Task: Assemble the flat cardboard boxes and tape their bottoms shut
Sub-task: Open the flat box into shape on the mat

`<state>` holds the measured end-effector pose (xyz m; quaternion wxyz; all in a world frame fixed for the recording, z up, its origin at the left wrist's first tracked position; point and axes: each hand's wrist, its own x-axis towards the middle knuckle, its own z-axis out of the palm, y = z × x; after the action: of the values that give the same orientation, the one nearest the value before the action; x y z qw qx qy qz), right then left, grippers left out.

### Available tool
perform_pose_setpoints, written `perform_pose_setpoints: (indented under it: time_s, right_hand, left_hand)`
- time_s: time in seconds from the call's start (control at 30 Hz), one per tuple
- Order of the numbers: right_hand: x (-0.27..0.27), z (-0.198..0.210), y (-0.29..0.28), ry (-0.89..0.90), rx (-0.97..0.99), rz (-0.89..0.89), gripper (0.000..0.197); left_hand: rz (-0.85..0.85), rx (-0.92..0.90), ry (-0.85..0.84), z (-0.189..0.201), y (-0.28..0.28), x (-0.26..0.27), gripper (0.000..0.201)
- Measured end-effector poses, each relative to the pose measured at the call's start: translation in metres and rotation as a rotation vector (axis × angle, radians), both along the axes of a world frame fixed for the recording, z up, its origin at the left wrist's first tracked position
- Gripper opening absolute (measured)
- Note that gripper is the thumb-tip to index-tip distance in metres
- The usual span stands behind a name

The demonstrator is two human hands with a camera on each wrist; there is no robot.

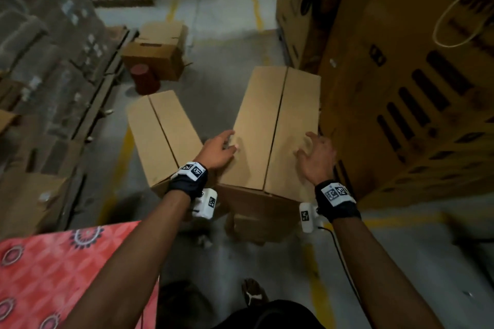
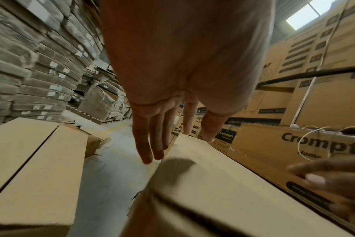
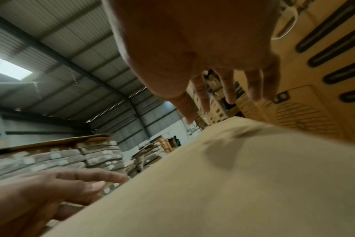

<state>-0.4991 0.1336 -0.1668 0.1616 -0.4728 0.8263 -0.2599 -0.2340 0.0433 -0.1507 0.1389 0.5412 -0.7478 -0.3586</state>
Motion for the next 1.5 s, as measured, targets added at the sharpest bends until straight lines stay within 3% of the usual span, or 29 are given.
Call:
perform_pose_setpoints:
  time_s: [0.13,0.27,0.4,0.7,0.93,1.1,1.27,1.5]
  right_hand:
    - [-0.022,-0.004,-0.003,-0.209,0.051,0.067,0.054]
    - [-0.037,-0.003,0.007,-0.282,0.008,0.023,0.042]
    - [-0.054,-0.001,0.0,-0.306,0.049,0.05,0.027]
    - [-0.084,0.018,-0.08,-0.249,0.128,0.176,0.058]
    - [-0.069,0.009,-0.091,-0.167,0.133,0.202,0.081]
    - [-0.032,0.038,-0.092,-0.217,0.086,0.326,0.082]
    - [0.047,0.088,-0.086,-0.201,0.006,0.53,0.086]
    - [0.207,0.127,-0.027,-0.168,-0.041,0.922,0.098]
  left_hand:
    - [-0.026,0.032,-0.005,0.0,-0.015,-0.007,0.052]
    - [-0.045,0.104,0.045,-0.006,-0.016,0.001,0.052]
    - [-0.1,0.165,-0.007,0.0,-0.027,0.009,0.049]
    - [-0.081,0.051,-0.168,0.015,-0.104,-0.056,0.06]
    - [-0.048,0.062,-0.169,-0.005,-0.095,-0.064,0.067]
    - [0.077,0.023,-0.088,0.019,-0.062,-0.011,0.072]
    - [0.292,-0.066,-0.008,0.059,-0.006,0.077,0.078]
    - [0.695,-0.102,0.179,0.083,0.155,0.224,0.083]
